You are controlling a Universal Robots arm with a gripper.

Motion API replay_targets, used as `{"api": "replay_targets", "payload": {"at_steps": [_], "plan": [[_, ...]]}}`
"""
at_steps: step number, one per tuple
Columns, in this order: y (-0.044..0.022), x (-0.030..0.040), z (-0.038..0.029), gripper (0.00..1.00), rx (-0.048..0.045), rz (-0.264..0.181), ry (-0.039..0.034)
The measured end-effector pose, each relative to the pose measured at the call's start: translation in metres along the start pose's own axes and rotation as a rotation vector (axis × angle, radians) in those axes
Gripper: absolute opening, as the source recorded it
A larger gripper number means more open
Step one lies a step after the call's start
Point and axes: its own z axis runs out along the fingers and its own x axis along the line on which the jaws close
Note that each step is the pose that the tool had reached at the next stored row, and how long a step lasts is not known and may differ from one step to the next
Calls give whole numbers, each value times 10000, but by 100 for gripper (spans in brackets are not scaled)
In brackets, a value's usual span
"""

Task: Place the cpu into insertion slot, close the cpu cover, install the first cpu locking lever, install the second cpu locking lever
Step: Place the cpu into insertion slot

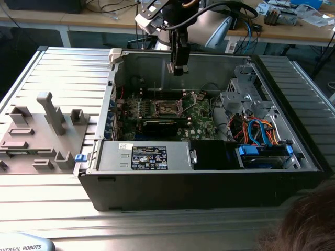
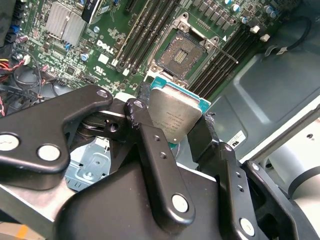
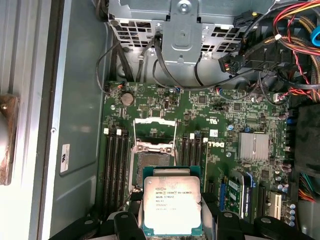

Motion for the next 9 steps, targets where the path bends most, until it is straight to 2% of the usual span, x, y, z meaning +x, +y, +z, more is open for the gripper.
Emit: {"api": "replay_targets", "payload": {"at_steps": [9], "plan": [[0, 0, 0, 54, -1, 68, -4]]}}
